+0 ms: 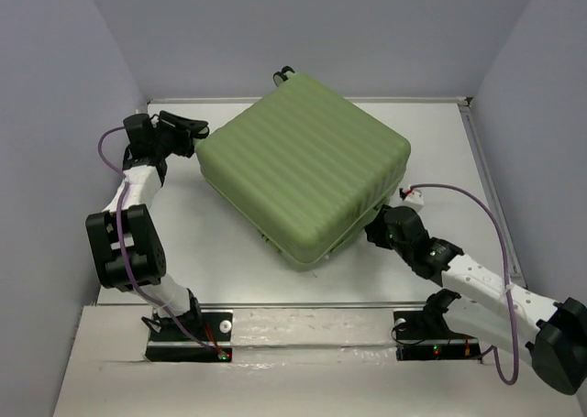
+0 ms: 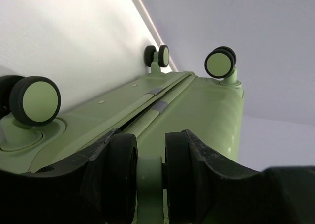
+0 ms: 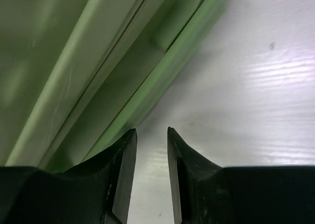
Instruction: Pack the luggage
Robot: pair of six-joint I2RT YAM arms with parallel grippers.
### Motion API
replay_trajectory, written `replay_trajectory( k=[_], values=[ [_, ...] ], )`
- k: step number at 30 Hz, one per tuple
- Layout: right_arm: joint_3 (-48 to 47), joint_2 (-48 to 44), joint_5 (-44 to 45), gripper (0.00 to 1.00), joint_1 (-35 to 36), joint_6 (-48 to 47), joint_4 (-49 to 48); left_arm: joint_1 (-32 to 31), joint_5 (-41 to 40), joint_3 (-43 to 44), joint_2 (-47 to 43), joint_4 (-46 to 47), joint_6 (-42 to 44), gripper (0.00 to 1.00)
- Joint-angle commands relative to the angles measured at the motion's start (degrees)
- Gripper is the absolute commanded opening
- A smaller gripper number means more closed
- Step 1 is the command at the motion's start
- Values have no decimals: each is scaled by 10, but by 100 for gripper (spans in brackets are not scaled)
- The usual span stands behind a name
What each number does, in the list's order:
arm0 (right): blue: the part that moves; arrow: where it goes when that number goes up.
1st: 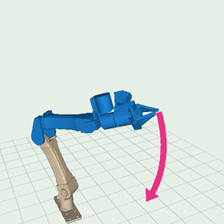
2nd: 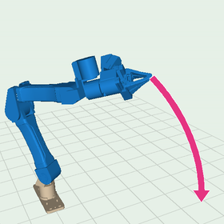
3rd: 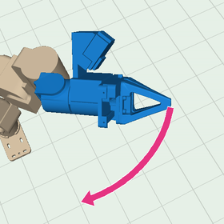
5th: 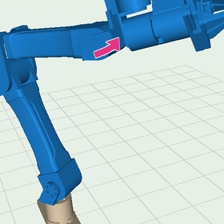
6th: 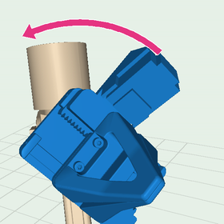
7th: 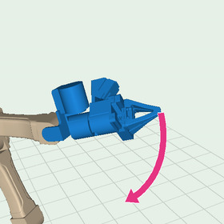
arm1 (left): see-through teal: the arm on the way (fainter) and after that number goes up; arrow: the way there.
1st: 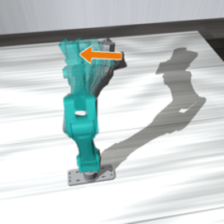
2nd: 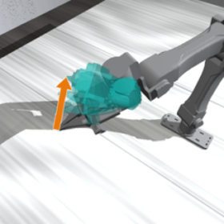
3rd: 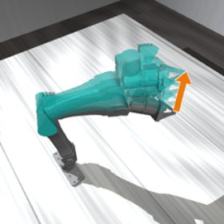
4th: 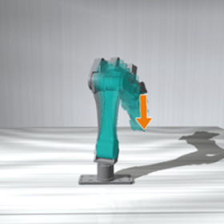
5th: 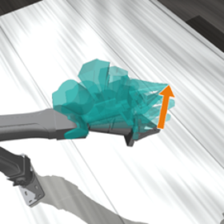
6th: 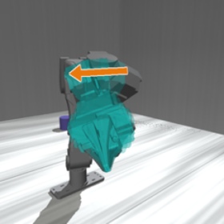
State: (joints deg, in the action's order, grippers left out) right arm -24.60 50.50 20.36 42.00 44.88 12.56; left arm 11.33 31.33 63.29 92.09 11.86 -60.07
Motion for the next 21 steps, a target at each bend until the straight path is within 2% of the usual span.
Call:
replay_trajectory(
  k=[1, 3, 5, 6, 8, 13, 14, 17, 18, 19, 21],
  values=[
    [-17, 28, -93, 37, -77, -88, -110, 17, 51, -43, -68, 83, 23, 6],
    [-24, 55, -119, 35, -89, -114, -186, 20, 52, -72, -75, 96, 22, 6],
    [-27, 93, -232, 34, -121, -138, -274, 26, 53, -85, -81, 100, 21, 6],
    [-36, 113, -274, 34, -136, -139, -296, 30, 54, -97, -83, 101, 22, 6],
    [-55, 136, -296, 34, -151, -155, -322, 42, 53, -110, -101, 101, 24, 6],
    [-148, 229, -393, 34, -209, -181, -331, 49, 23, -168, -159, 81, 50, 6],
    [-176, 242, -430, 34, -216, -184, -332, 52, 14, -177, -169, 77, 53, 6],
    [-223, 272, -465, 37, -221, -209, -316, 66, -13, -211, -209, 62, 65, 6],
    [-231, 272, -469, 38, -221, -215, -305, 69, -18, -215, -211, 61, 66, 8],
    [-236, 269, -469, 40, -221, -225, -278, 76, -15, -215, -206, 58, 67, 19],
    [-223, 242, -466, 45, -221, -233, -252, 76, -6, -194, -196, 51, 70, 32]
  ],
)
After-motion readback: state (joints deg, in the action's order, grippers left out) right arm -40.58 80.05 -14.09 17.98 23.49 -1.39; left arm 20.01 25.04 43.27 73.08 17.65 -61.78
